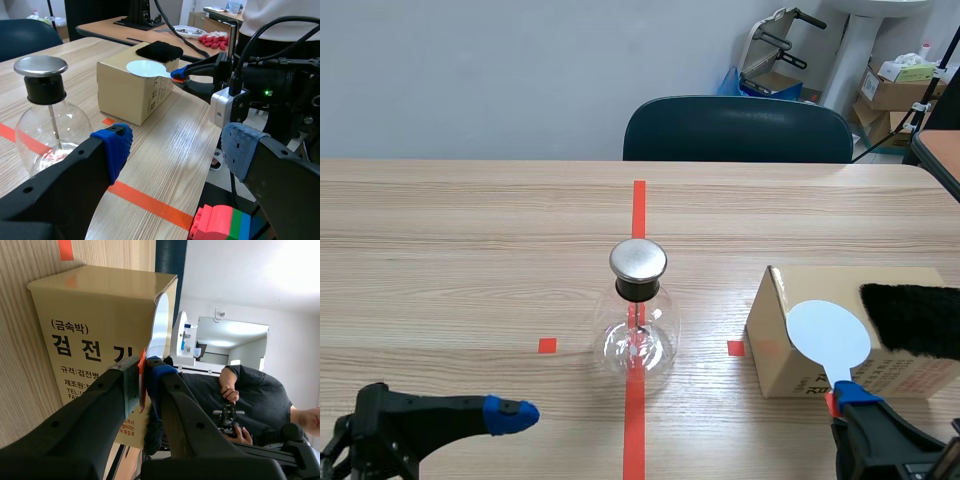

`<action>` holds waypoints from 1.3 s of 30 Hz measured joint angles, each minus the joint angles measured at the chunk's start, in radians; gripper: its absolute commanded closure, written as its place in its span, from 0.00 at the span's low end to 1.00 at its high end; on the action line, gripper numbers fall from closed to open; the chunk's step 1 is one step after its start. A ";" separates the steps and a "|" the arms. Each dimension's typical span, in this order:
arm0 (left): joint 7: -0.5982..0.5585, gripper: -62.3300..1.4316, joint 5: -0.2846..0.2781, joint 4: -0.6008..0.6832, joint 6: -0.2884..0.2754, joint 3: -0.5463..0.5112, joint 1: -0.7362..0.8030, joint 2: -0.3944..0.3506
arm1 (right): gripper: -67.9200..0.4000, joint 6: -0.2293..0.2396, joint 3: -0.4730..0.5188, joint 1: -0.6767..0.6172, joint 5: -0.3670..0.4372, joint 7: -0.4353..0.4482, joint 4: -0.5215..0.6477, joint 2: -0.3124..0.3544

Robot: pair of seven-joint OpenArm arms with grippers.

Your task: Do the electroscope experiment

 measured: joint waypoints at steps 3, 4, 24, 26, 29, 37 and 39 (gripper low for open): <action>0.005 0.34 -0.010 0.013 0.000 0.000 0.000 0.001 | 0.77 0.000 0.000 0.000 0.000 0.000 0.000 0.000; 0.005 0.34 -0.010 0.014 0.000 0.000 0.000 0.004 | 0.68 0.000 0.000 0.000 0.000 0.000 0.000 0.000; 0.058 0.34 -0.009 0.014 0.000 0.000 0.000 0.035 | 0.00 0.000 0.000 0.000 0.000 0.000 0.000 0.000; 0.058 0.34 -0.009 0.014 0.000 0.000 0.000 0.035 | 0.00 0.000 0.000 0.000 0.000 0.000 0.000 0.000; 0.058 0.34 -0.009 0.014 0.000 0.000 0.000 0.035 | 0.00 0.000 0.000 0.000 0.000 0.000 0.000 0.000; 0.059 0.34 -0.009 0.014 0.000 0.000 0.000 0.035 | 0.00 0.000 0.000 0.000 0.000 0.000 0.000 0.000; 0.059 0.34 -0.009 0.014 0.000 0.000 0.000 0.035 | 0.00 0.000 0.000 0.000 0.000 0.000 0.000 0.000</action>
